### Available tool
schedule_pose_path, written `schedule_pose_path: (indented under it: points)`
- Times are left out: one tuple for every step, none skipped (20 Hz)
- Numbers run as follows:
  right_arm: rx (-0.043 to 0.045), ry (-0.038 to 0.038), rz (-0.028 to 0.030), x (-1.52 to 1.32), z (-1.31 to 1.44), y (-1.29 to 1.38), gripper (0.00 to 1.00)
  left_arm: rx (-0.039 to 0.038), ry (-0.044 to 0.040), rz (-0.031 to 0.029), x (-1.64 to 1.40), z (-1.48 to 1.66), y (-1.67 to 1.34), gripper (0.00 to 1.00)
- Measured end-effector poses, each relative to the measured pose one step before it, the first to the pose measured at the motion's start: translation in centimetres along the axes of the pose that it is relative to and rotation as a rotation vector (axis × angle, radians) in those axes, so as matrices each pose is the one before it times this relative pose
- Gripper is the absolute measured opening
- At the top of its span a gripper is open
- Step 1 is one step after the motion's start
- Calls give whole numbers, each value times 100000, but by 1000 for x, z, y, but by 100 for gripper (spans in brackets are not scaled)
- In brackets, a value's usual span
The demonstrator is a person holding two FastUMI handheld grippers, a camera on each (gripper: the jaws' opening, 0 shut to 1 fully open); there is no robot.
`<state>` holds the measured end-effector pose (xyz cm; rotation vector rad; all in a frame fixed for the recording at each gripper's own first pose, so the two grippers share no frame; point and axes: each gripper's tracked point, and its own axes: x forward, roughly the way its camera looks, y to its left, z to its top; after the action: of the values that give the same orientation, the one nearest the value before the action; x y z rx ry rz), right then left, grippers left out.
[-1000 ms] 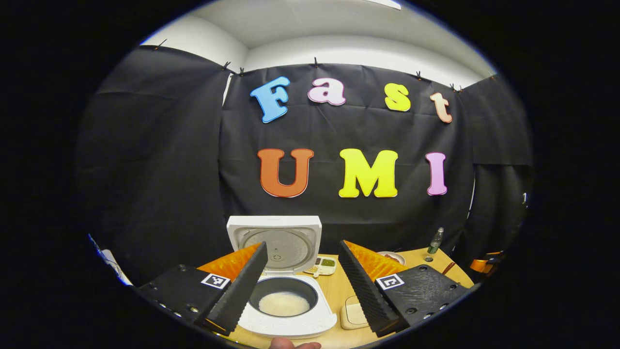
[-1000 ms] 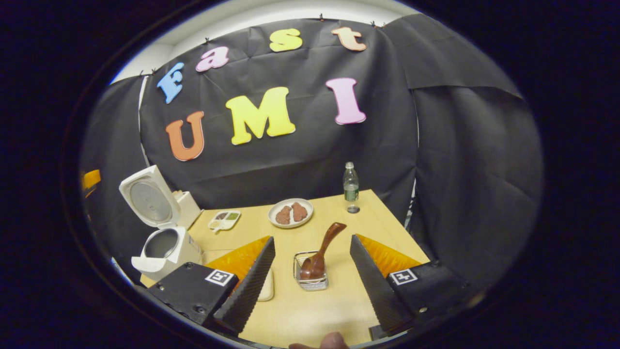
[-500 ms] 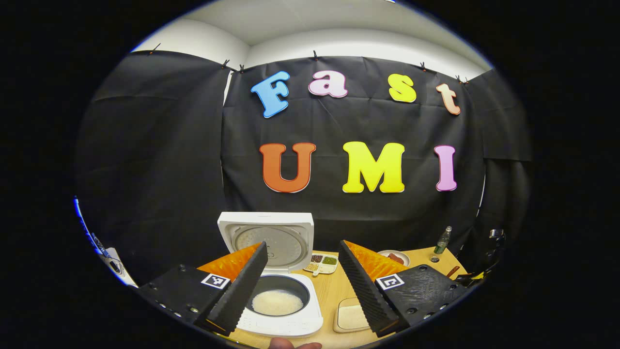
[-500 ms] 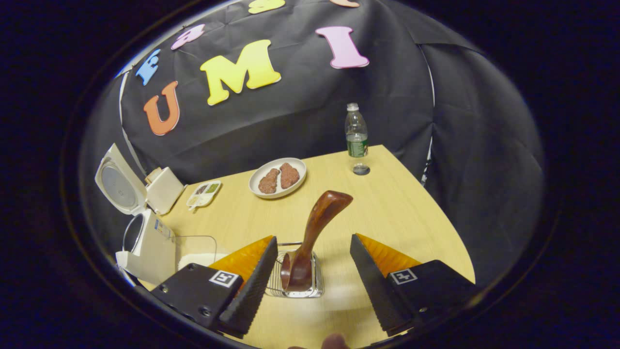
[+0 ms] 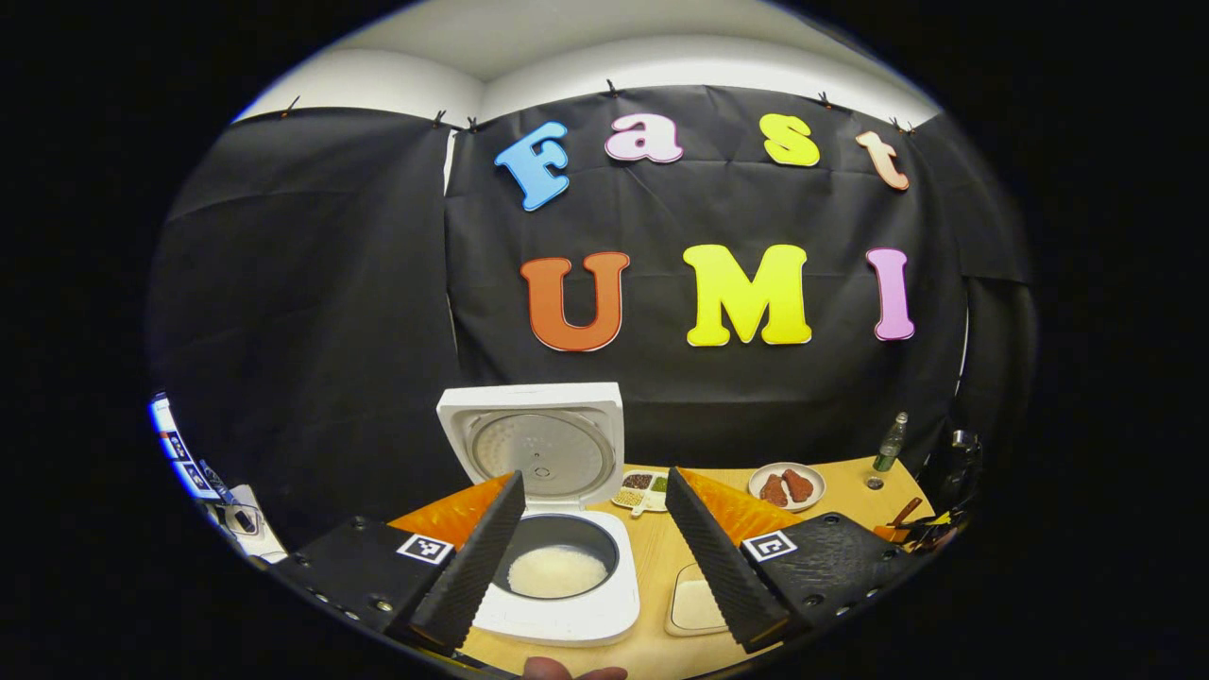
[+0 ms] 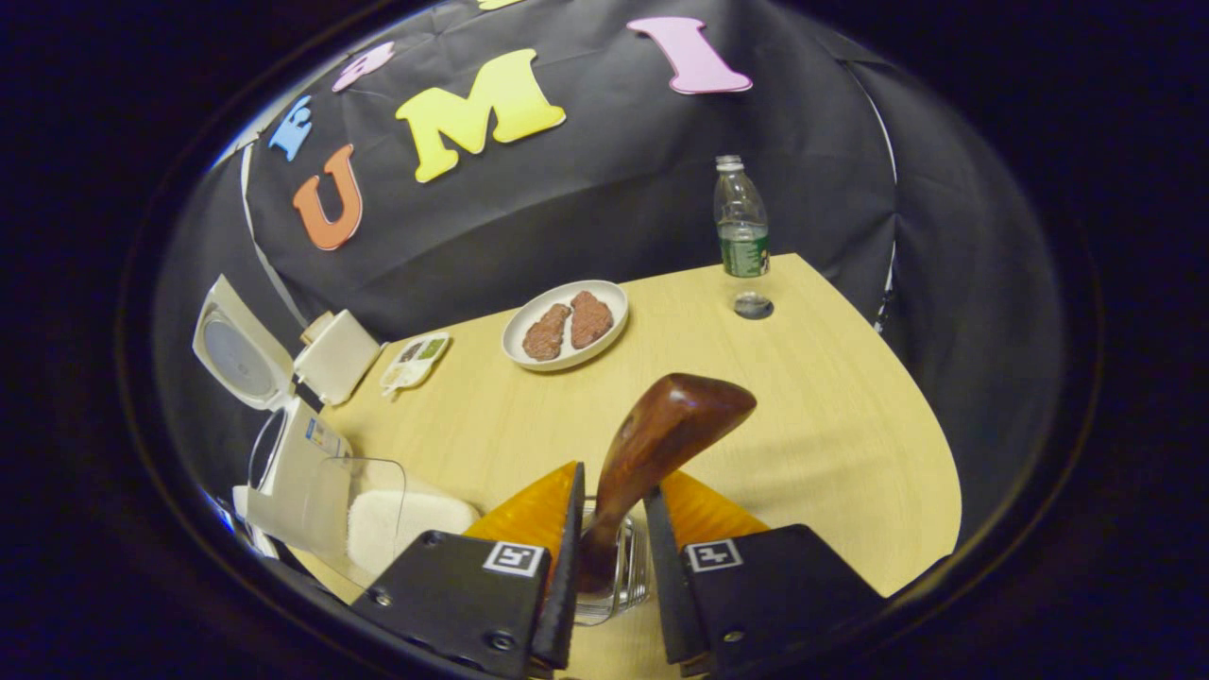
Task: Close the left gripper, press the button to open the rice cooker; take a wooden spoon from the chopstick holder with the right hand, scoop a spoonful of rice and pour it into the rice cooker, then put the wooden spoon back into the chopstick holder.
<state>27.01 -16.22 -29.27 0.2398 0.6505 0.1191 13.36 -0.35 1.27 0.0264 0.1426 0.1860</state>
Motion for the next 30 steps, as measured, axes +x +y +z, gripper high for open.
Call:
schedule_pose_path:
  points:
    - [-116,-346,-52,-405,-23,125,33,-688,128,119,-11,-123,120,96]
    - [381,-343,355,-233,-53,254,28,-627,226,45,20,-5,194,96]
    - [373,105,327,-460,-63,313,25,-825,341,113,-57,-109,304,96]
    - [40,231,-296,-385,-170,243,23,-1095,226,-170,-40,-209,209,96]
    - [330,-437,-213,-276,-39,279,21,-1104,150,-620,-156,-141,207,96]
    - [125,-1090,-1181,-472,200,217,21,-664,-263,-389,-115,-17,282,95]
    - [-222,-1309,-1176,-461,256,232,19,-228,-367,-324,-323,81,355,96]
    - [-643,-1584,-655,-429,428,405,18,-144,-460,-163,-188,96,474,96]
    - [-831,-1960,-605,-533,602,521,17,-232,-347,-447,-144,16,453,96]
    - [-1106,-1820,-834,-519,647,517,16,-209,-218,-746,-319,-16,421,96]
    - [-1453,-1329,-1120,-522,506,444,14,30,-278,-452,-250,-36,551,96]
    - [-1638,-1759,-1152,-669,645,434,13,49,-316,-455,-247,-76,537,96]
    - [-2107,-1712,-1149,-722,641,516,12,20,-377,-372,-244,-128,579,96]
    - [-1844,-1837,-1026,-785,678,485,12,217,-658,-300,-215,-7,716,96]
    - [-1523,-1717,-228,-900,706,733,11,199,-446,-224,-300,-176,654,96]
    - [-1218,-1494,-453,-779,675,663,11,212,-287,-222,-152,-244,699,96]
    - [-1270,-1267,-427,-859,545,661,11,77,22,-148,-146,-236,657,96]
    - [-1295,-1186,-151,-806,557,837,11,-112,-71,-362,-71,-159,514,96]
    - [-1187,-1289,-32,-732,527,934,11,-261,-369,-446,-100,-86,536,96]
    - [-983,-1023,453,-619,478,1010,11,-410,-446,-580,-10,65,392,96]
    - [-925,-843,1212,-545,358,1410,11,-437,-794,-614,-158,82,441,96]
    - [-846,-546,1612,-328,351,1402,11,-299,-620,-412,-68,2,351,95]
    - [-792,-641,1711,-161,209,1502,11,-125,-395,-45,-9,-3,392,95]
    - [-961,-399,1780,98,102,1505,11,-14,-119,18,-16,13,453,95]
    - [-1117,50,1483,236,-204,1449,11,-29,9,263,-82,-122,452,95]
    - [-1440,367,1233,482,-384,1232,11,-154,213,121,-155,-35,548,95]
    - [-1877,949,503,676,-717,1148,11,-148,225,386,-155,-33,519,95]
    - [-2033,1037,245,604,-791,943,11,-62,498,330,-65,-147,494,95]
    - [-1951,1086,492,635,-915,954,11,-35,389,703,-163,-176,670,95]
    - [-1876,1369,314,789,-1038,787,11,-232,576,658,-102,-145,668,95]
